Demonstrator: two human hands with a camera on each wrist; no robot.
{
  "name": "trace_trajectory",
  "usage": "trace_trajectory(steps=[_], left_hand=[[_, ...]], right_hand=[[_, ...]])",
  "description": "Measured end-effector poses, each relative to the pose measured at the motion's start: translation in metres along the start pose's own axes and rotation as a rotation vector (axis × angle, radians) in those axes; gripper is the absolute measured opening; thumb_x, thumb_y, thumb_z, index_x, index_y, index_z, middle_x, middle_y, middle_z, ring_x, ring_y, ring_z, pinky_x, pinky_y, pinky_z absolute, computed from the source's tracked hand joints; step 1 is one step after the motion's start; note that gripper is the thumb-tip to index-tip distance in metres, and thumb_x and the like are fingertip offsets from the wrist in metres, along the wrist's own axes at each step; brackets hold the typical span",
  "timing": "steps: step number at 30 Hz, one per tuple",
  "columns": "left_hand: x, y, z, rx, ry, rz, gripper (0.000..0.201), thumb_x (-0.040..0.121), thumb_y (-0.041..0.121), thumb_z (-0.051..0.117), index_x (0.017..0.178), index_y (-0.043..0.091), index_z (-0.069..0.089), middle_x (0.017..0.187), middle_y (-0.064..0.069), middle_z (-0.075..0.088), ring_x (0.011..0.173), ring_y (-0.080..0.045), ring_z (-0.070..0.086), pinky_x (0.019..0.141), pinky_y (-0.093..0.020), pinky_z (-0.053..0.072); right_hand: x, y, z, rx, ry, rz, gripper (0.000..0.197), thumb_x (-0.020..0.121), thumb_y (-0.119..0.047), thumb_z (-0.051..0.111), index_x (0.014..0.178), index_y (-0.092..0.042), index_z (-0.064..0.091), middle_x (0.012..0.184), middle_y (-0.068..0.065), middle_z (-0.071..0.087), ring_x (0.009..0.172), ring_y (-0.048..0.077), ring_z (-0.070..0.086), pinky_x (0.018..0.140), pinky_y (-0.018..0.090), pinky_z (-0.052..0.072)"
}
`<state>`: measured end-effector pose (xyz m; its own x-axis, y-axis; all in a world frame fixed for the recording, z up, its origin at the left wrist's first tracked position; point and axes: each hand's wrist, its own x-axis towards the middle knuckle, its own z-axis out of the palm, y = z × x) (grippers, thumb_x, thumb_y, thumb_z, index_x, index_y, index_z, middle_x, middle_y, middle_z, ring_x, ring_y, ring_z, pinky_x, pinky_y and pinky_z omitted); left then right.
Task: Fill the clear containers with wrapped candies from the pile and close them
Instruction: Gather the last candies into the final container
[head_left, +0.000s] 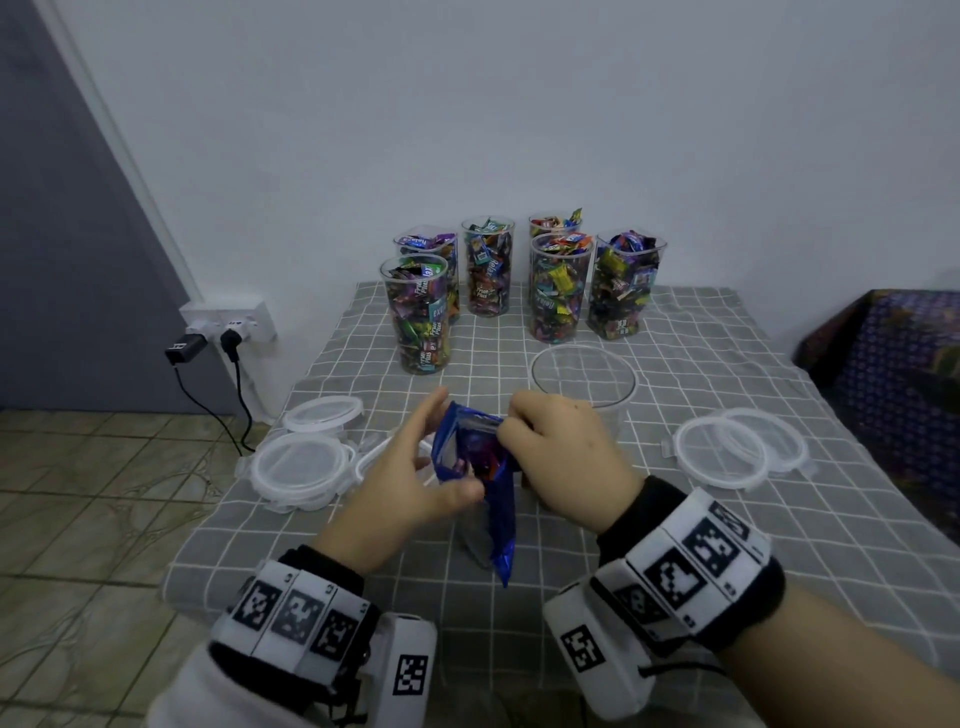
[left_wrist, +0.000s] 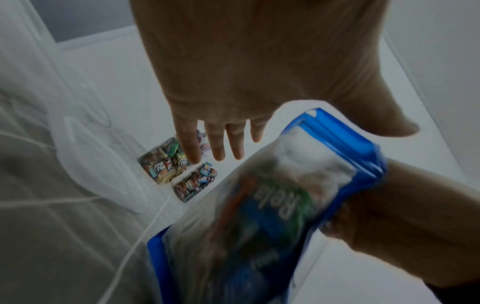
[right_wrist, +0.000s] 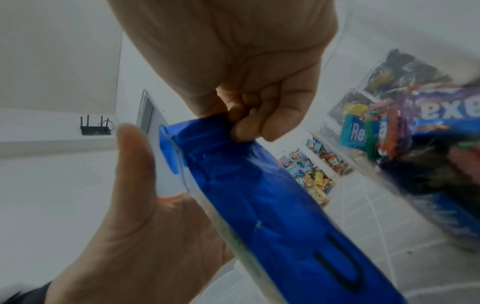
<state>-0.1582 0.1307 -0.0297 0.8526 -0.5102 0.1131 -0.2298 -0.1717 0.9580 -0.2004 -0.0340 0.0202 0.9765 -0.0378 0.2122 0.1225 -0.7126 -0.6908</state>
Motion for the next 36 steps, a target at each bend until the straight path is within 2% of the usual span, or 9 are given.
trace_trajectory(steps=[2,4,9,13,20,25,28,31,36], left_hand=[[-0.002,-0.001,0.007,0.007,-0.079,0.012,0.115,0.038,0.072,0.079,0.136,0.033,0.034,0.123,0.022,0.057,0.114,0.006,0.053,0.09,-0.011,0.043],[-0.005,-0.001,0.016,0.044,-0.056,0.06,0.091,0.045,0.054,0.081,0.124,0.025,0.047,0.109,0.026,0.063,0.102,0.009,0.058,0.08,-0.004,0.042],[-0.005,-0.004,0.015,-0.023,0.142,0.095,0.071,0.053,0.044,0.078,0.117,0.022,0.058,0.107,0.01,0.07,0.1,-0.005,0.065,0.084,-0.023,0.052],[-0.003,0.006,0.008,-0.033,0.223,0.095,0.066,0.053,0.035,0.087,0.112,0.021,0.061,0.099,0.009,0.072,0.094,-0.002,0.066,0.079,-0.02,0.052],[0.01,0.039,-0.013,-0.023,0.485,0.239,0.031,0.072,0.029,0.074,0.1,0.018,0.065,0.089,0.008,0.07,0.083,-0.001,0.065,0.076,-0.021,0.048],[0.028,0.068,-0.011,-0.111,0.565,0.423,0.053,0.073,0.025,0.078,0.115,0.0,0.06,0.104,-0.001,0.069,0.095,-0.006,0.066,0.082,-0.018,0.05],[0.031,0.084,0.0,-0.146,0.534,0.48,0.051,0.072,0.02,0.078,0.116,0.004,0.059,0.107,-0.002,0.068,0.097,-0.009,0.066,0.082,-0.018,0.05],[0.034,0.096,0.012,-0.179,0.46,0.528,0.046,0.066,0.029,0.076,0.108,0.025,0.057,0.103,0.009,0.066,0.097,-0.005,0.064,0.084,-0.02,0.05],[0.044,0.103,0.033,-0.161,0.327,0.538,0.043,0.067,0.031,0.074,0.107,0.03,0.058,0.099,0.015,0.068,0.098,-0.007,0.064,0.084,-0.021,0.049]], right_hand=[[-0.001,0.002,0.002,0.097,0.008,0.043,0.026,0.089,-0.014,0.048,0.064,-0.008,0.043,0.067,0.021,0.052,0.066,0.038,0.052,0.058,0.041,0.043],[0.0,0.004,0.005,0.187,-0.002,0.084,0.024,0.088,-0.013,0.049,0.065,-0.007,0.045,0.065,0.019,0.05,0.059,0.034,0.05,0.055,0.04,0.042],[0.001,0.011,0.004,0.308,0.008,0.117,0.027,0.089,-0.011,0.049,0.063,-0.011,0.043,0.056,0.005,0.052,0.048,0.019,0.047,0.047,0.027,0.037],[-0.001,0.01,0.003,0.496,-0.005,0.15,0.026,0.094,-0.016,0.049,0.068,-0.012,0.045,0.057,0.002,0.053,0.04,0.01,0.046,0.036,0.018,0.034],[-0.009,-0.009,0.011,0.683,-0.156,0.155,0.025,0.098,-0.026,0.044,0.078,-0.012,0.051,0.062,0.004,0.056,0.048,0.014,0.051,0.045,0.026,0.043],[-0.008,-0.022,0.014,0.756,-0.322,0.243,0.044,0.093,-0.051,0.035,0.092,-0.012,0.055,0.075,0.007,0.062,0.06,0.017,0.057,0.05,0.026,0.045],[-0.002,-0.024,0.003,0.809,-0.267,0.259,0.059,0.083,-0.063,0.029,0.107,-0.015,0.053,0.093,0.005,0.065,0.076,0.016,0.062,0.059,0.027,0.05],[0.005,-0.026,-0.013,0.975,-0.165,0.263,0.051,0.093,-0.056,0.021,0.109,-0.02,0.053,0.1,0.007,0.064,0.081,0.02,0.064,0.058,0.027,0.054],[0.01,-0.019,-0.042,1.198,0.042,0.166,0.043,0.098,-0.045,0.032,0.117,-0.015,0.056,0.101,0.01,0.064,0.075,0.019,0.066,0.053,0.025,0.053]])
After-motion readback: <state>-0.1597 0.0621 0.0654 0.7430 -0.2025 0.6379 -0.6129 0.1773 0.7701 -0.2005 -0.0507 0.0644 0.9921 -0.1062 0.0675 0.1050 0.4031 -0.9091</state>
